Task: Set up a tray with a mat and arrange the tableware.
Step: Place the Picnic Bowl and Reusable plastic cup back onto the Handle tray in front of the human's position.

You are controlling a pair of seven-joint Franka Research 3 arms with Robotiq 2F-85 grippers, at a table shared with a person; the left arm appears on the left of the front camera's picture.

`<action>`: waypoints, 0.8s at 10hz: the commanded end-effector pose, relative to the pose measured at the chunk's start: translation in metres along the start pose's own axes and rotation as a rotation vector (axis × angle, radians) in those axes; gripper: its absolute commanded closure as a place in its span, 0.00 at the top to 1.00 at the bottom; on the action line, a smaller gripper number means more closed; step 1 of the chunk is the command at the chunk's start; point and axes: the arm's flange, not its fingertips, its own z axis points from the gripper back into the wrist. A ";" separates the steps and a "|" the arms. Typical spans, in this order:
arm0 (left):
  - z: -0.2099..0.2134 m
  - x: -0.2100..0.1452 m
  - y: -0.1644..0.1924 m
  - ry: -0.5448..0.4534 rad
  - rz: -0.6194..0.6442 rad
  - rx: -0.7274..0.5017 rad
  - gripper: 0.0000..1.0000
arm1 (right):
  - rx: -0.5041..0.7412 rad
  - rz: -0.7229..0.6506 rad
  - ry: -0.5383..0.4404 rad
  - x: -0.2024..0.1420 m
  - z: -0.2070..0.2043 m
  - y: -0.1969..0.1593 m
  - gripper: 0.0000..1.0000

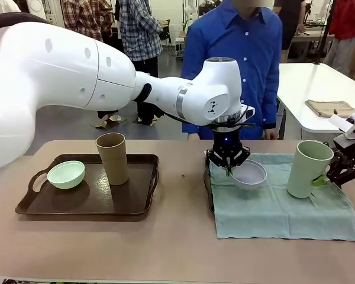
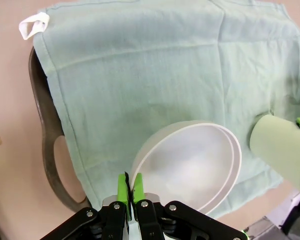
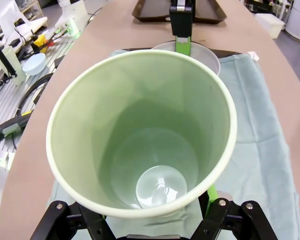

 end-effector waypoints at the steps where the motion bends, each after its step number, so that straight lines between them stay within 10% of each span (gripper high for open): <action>1: -0.005 0.002 -0.003 -0.018 -0.025 0.020 0.04 | -0.046 0.029 -0.018 -0.004 0.000 -0.007 0.84; 4: -0.015 0.002 -0.004 0.002 -0.027 0.038 0.04 | -0.065 0.030 -0.004 -0.006 0.003 -0.007 0.84; 5: -0.017 0.002 -0.005 0.014 -0.021 0.041 0.33 | -0.066 0.027 -0.013 -0.005 0.005 -0.006 1.00; 7: -0.010 -0.002 -0.003 0.004 -0.016 0.043 0.88 | -0.079 -0.059 0.093 -0.002 0.014 -0.004 1.00; 8: -0.005 -0.006 0.001 0.015 -0.011 0.039 1.00 | -0.092 -0.131 0.122 0.004 0.022 0.002 0.96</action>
